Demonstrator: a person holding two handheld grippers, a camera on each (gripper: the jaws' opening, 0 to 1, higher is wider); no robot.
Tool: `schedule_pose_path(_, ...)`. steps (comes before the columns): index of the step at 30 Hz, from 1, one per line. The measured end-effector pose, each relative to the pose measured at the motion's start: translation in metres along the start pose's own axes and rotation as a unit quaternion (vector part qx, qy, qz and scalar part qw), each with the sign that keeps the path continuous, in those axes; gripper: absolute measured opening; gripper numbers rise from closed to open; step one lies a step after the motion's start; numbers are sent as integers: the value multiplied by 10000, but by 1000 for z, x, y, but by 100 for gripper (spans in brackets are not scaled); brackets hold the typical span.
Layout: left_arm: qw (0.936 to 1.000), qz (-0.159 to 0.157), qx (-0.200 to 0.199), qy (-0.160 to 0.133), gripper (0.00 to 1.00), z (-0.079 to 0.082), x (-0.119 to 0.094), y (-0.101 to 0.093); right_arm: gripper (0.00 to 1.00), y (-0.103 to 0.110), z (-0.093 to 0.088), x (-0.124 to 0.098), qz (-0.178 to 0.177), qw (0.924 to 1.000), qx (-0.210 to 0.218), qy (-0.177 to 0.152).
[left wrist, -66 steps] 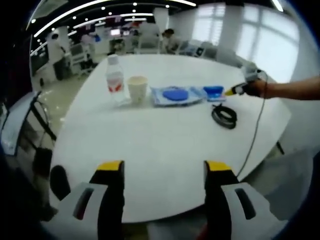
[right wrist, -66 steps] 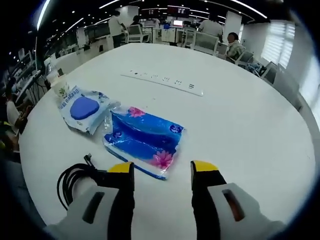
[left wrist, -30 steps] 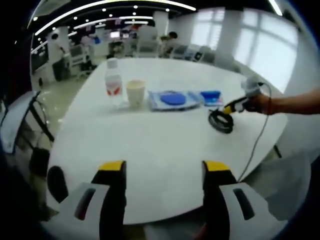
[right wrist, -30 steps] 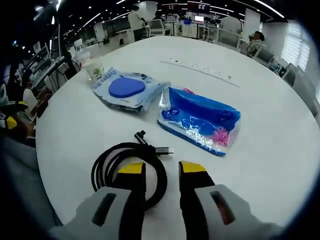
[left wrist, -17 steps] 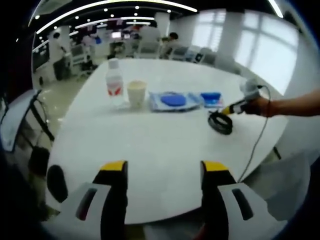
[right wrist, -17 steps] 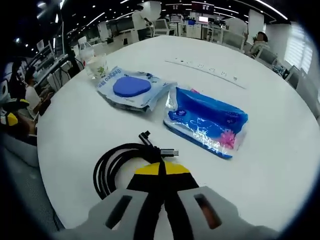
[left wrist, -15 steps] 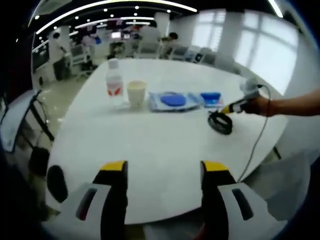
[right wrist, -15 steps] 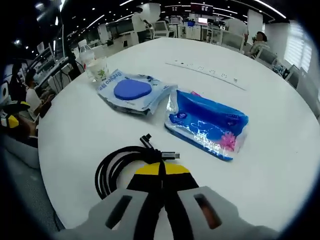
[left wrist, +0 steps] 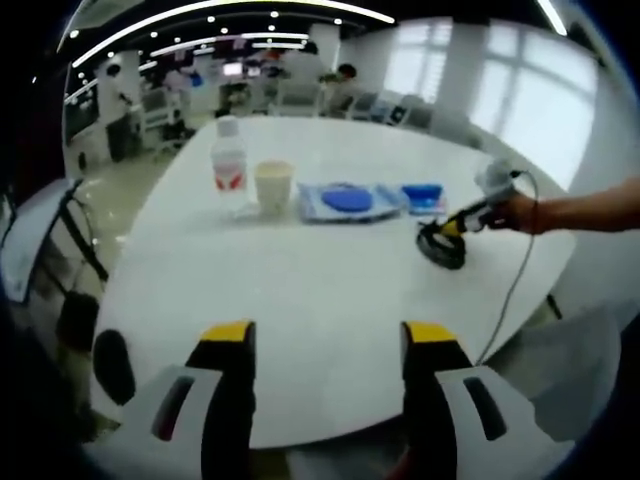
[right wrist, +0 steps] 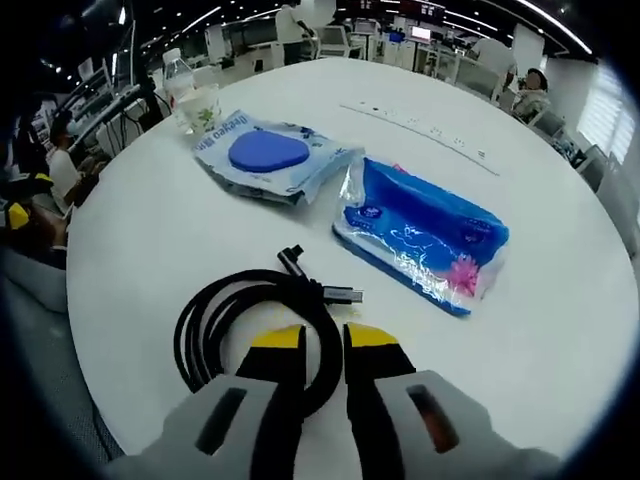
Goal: Arrange the tabletop items into an orderly group along one side of the table until the central work area is clear of visible clutter.
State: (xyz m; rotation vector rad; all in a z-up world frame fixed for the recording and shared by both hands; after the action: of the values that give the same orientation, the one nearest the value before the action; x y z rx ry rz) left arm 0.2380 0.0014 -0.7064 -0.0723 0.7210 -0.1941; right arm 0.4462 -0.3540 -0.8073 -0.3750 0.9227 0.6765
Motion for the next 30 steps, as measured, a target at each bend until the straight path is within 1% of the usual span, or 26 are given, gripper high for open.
schedule_pose_path(1, 10000, 2, -6, -1, 55, 0, 0, 0, 8, 0, 0, 0, -3, 10000, 7, -8)
schedule_pose_path(2, 10000, 1, -17, 1, 55, 0, 0, 1, 8, 2, 0, 0, 77, 9999, 93, -34)
schedule_pose_path(7, 10000, 4, -25, 6, 55, 0, 1, 1, 6, 4, 4, -3, 98, 9999, 6, -89)
schedule_pose_path(10, 10000, -5, -14, 14, 55, 0, 2, 0, 6, 4, 9, -2, 102, 9999, 21, -126)
schedule_pose_path(20, 10000, -3, -16, 33, 54, 0, 2, 0, 6, 13, 31, 6, 158, 9995, -132, -224)
schedule_pose_path(27, 10000, -19, 45, 60, 54, -1, 3, -2, 6, 14, 34, 11, 169, 9995, -221, -121)
schedule_pose_path(30, 9999, 12, 96, 102, 54, -2, 3, -1, 11, 12, 33, 11, 125, 9995, -273, -57)
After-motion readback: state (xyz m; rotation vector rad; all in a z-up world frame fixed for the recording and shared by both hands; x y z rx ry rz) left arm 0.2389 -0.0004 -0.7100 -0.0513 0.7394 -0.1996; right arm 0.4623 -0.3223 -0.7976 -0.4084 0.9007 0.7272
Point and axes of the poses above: the point that each gripper's makers call its tool centre point, and the gripper's own axes: x roughly forward along the fingers, y roughly to its left, z roughly out of its top, the point moved 7 cm from there along -x, roughly backward along the fingers, and after that the axes turned 1 degree about z, right-handed, at the moved point
